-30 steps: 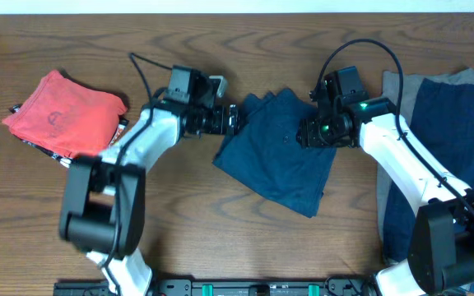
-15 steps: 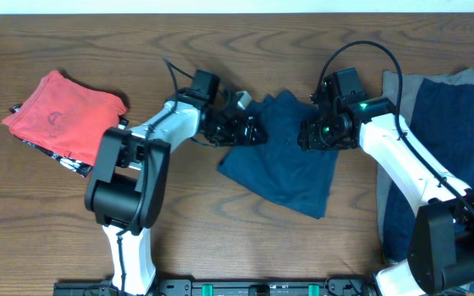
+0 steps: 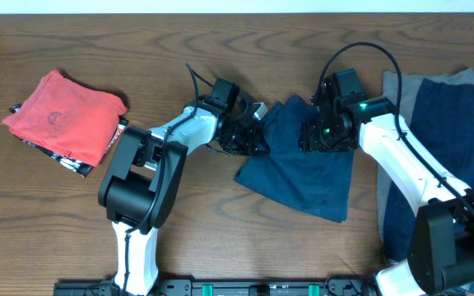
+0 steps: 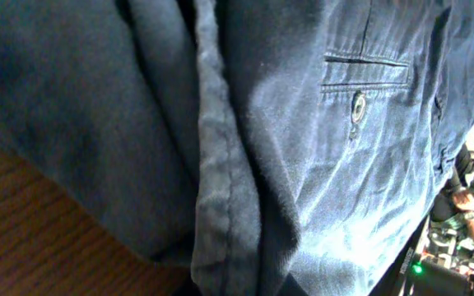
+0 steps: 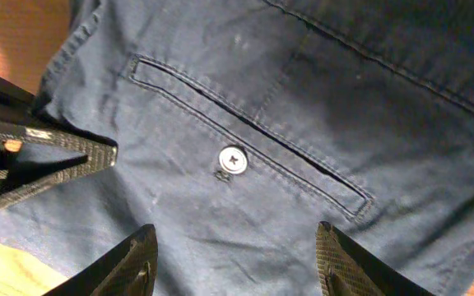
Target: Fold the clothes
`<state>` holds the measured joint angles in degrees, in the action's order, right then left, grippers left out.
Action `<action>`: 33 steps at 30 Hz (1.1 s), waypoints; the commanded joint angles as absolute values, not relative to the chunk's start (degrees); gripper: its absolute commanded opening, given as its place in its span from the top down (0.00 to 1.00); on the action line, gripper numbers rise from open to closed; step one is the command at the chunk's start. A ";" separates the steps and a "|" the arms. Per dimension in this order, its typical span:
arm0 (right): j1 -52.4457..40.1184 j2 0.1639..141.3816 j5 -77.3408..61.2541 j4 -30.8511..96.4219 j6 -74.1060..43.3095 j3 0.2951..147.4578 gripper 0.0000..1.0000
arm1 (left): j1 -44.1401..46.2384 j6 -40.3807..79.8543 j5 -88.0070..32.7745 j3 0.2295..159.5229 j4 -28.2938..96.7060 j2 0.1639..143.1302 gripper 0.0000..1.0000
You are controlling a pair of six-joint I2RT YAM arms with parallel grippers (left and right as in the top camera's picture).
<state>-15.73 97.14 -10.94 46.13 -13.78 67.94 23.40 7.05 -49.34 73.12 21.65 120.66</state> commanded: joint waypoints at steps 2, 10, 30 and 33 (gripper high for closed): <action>-15.64 97.71 -8.32 46.72 -13.21 68.88 0.40 | 18.72 7.57 -40.16 73.12 24.08 117.19 0.94; -13.67 97.71 -7.94 48.29 -13.21 68.90 0.41 | 3.20 7.53 -19.73 74.89 27.77 103.11 0.94; -13.61 97.71 -7.94 48.75 -13.19 68.90 0.41 | -34.50 13.08 -10.44 77.03 32.62 96.68 0.94; -13.61 97.71 -7.92 48.73 -13.19 68.90 0.40 | -36.12 14.28 -10.41 77.03 35.16 96.77 0.83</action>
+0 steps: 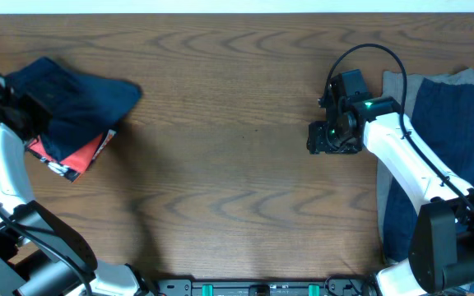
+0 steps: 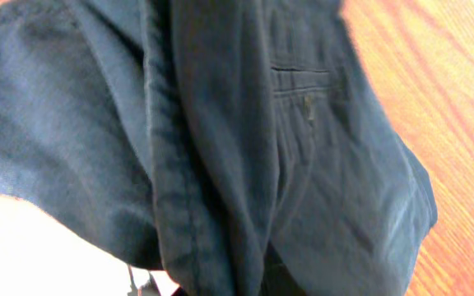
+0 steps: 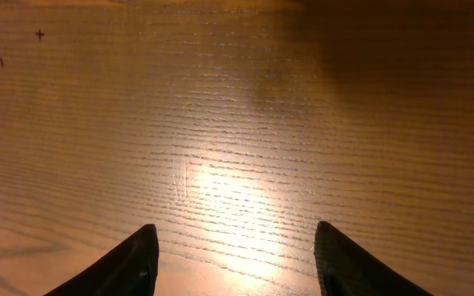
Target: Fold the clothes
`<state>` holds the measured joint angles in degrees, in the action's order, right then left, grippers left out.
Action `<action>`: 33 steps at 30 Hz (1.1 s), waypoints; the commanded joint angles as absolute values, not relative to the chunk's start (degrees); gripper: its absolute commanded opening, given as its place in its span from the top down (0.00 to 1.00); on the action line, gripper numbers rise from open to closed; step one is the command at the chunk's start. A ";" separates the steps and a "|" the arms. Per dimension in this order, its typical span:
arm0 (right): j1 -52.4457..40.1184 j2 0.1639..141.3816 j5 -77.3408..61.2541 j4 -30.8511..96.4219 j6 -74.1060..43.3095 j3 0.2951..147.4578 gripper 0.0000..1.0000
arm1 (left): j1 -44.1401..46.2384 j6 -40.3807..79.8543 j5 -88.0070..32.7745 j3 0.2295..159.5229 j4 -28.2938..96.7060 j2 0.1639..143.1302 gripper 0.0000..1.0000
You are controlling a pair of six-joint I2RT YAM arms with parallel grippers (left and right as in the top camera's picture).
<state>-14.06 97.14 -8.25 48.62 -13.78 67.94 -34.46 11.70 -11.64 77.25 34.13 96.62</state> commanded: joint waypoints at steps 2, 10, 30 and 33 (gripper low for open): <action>-13.61 97.71 -7.94 48.75 -13.19 68.90 0.40 | -36.93 14.31 -10.46 77.03 36.91 96.77 0.30; -13.13 97.71 -7.92 48.86 -13.02 68.90 0.38 | -37.91 18.98 -14.11 77.06 38.15 95.74 0.02; 2.52 97.69 -9.50 57.32 -11.31 74.08 0.01 | 2.85 4.97 -14.55 77.06 53.67 95.46 0.02; 3.81 96.92 -9.43 62.65 -9.34 74.19 0.01 | 5.13 5.15 -14.31 77.06 60.40 95.22 0.02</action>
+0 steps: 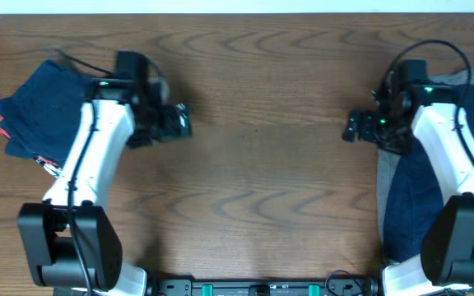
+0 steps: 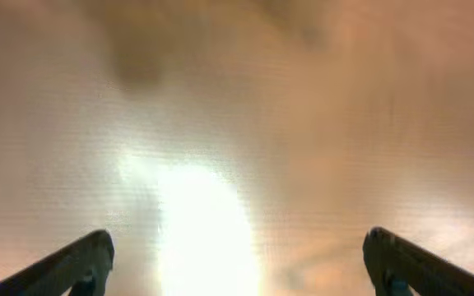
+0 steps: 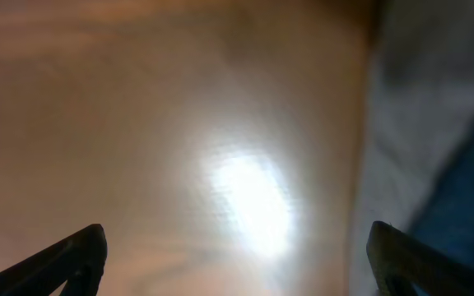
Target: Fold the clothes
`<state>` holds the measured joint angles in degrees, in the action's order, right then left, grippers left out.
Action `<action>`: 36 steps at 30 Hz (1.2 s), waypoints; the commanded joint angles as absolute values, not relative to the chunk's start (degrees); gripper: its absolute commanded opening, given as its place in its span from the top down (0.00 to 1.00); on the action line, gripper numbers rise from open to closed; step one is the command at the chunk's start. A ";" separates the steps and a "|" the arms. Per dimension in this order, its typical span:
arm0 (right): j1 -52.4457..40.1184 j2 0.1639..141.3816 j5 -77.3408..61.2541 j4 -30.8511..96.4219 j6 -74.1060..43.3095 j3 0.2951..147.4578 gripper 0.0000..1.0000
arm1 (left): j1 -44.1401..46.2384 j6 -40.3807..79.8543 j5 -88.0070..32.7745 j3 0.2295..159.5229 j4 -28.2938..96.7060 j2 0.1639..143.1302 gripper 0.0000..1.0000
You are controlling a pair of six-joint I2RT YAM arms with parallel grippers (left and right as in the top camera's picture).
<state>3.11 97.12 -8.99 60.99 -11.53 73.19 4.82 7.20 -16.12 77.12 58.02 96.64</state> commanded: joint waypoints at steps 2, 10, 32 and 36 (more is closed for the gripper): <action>3.95 95.53 -9.39 65.10 -8.45 74.13 0.01 | 5.17 5.15 -14.31 77.06 64.75 94.54 0.02; 3.44 79.15 -8.88 60.88 -11.20 67.99 0.01 | 5.08 5.17 -14.24 73.78 66.78 79.77 0.02; -0.05 24.97 6.22 43.44 -15.40 39.64 0.01 | 5.23 5.15 -9.17 42.04 47.37 23.42 0.02; -0.05 25.10 6.22 46.17 -15.40 39.64 0.01 | 5.23 5.15 -9.17 42.04 49.08 23.49 0.02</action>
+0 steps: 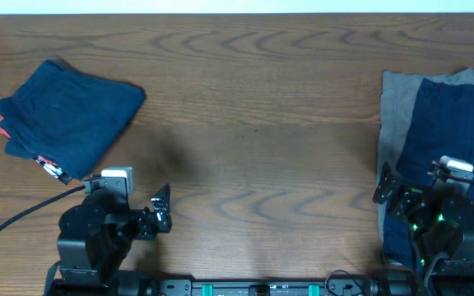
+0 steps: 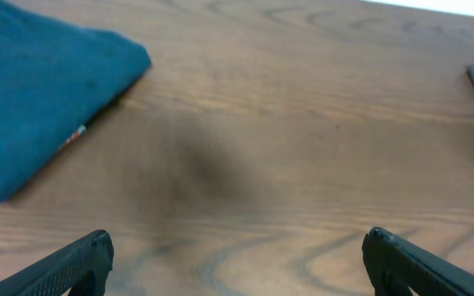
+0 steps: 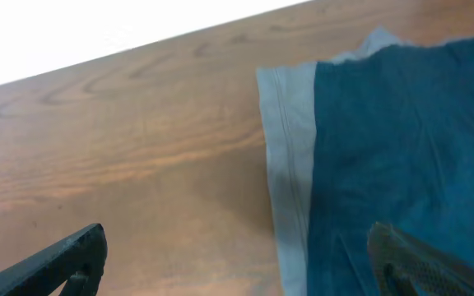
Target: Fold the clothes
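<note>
Folded dark blue shorts (image 1: 68, 111) lie on top of a stack at the far left, with a red garment peeking out beneath; the shorts (image 2: 39, 99) also show in the left wrist view. My left gripper (image 1: 161, 210) (image 2: 237, 259) hangs open and empty near the front edge. At the right lies a pile: a blue garment (image 1: 459, 140) (image 3: 401, 148) on a grey one (image 1: 395, 107) (image 3: 290, 164). My right gripper (image 1: 383, 187) (image 3: 237, 259) is open and empty at the pile's left edge.
The wooden table (image 1: 253, 131) stretches between the stack and the pile. Both arm bases sit at the front edge. A patterned item (image 1: 52, 168) sticks out under the stack.
Both arms have drawn back from the table's middle band to the front edge. Both grippers remain open and empty. The folded shorts stay on the left stack.
First my left gripper was shut on the blue shorts at mid-table, with the right one open over them. Then the left held them over the red garment at the left. Later they lay there, released, with both grippers open. Now both arms are at the front.
</note>
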`<state>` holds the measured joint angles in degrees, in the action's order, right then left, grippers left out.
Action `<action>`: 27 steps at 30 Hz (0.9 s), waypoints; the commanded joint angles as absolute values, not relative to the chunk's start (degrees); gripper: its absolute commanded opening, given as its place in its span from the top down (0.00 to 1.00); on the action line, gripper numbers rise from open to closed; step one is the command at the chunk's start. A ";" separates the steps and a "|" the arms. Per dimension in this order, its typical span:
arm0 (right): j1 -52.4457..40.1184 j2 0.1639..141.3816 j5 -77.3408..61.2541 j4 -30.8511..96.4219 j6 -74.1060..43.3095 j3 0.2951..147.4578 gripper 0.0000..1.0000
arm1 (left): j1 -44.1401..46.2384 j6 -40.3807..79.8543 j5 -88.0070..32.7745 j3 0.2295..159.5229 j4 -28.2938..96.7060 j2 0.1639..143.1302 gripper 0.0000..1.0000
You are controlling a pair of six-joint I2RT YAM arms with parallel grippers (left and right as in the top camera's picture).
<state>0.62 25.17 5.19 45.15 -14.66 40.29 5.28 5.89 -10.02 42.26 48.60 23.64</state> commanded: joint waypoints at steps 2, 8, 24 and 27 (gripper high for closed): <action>-0.05 25.12 6.22 48.12 -15.40 39.64 0.01 | 5.23 5.15 -9.17 42.04 49.74 23.49 0.02; -0.05 25.12 6.22 54.06 -15.40 39.62 0.01 | 5.23 5.15 -9.17 42.04 50.54 23.49 0.02; -0.05 3.36 -3.36 35.48 -6.33 23.16 0.01 | 5.23 5.15 -9.17 42.04 50.54 23.49 0.02; 0.05 0.32 -4.51 27.38 -6.35 17.37 0.01 | 5.23 5.15 -9.17 42.04 50.54 23.49 0.02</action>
<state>0.62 2.17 -1.02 30.48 -8.58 21.06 5.28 5.89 -9.87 42.09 50.59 23.62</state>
